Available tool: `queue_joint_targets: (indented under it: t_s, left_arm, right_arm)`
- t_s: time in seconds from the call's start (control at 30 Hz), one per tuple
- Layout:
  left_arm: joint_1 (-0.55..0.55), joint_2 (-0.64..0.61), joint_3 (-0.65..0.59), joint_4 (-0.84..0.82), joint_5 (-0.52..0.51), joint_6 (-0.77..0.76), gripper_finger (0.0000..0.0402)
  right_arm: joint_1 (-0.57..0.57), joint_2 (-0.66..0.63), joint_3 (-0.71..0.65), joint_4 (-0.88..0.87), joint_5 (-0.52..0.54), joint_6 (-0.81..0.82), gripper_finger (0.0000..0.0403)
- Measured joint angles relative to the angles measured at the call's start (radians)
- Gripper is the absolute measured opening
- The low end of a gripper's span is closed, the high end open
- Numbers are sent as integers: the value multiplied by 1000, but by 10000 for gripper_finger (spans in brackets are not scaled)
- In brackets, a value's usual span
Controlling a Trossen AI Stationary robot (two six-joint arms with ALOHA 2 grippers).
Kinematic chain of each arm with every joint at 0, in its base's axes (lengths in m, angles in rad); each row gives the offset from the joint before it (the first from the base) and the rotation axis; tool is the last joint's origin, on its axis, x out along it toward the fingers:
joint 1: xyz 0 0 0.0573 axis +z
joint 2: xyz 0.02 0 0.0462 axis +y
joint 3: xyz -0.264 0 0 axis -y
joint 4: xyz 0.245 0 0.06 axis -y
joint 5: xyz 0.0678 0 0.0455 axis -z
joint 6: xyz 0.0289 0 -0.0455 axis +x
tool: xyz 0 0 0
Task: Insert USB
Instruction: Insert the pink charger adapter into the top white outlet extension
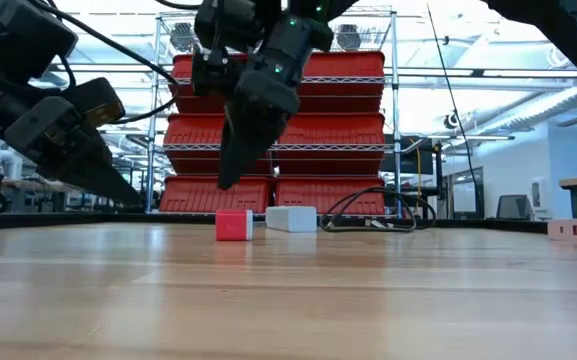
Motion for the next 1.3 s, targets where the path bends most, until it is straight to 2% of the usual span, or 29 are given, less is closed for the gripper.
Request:
queue_joint_targets:
  t_s: [0.63,0.73,0.9,1.0,1.3]
  left_arm:
    - [0,0,0,2,4,-1,6]
    - [0,0,0,2,7,-2,6]
    - [0,0,0,10,7,-8,6]
    - [0,0,0,10,7,-26,6]
    - [2,0,4,111,-2,-41,6]
  right_arm:
    - [0,98,0,23,11,-20,248]
    - [0,98,0,22,11,-20,220]
    - [0,97,1,-5,59,-47,117]
    - [0,96,2,-15,60,-64,114]
    - [20,27,32,19,55,-270,114]
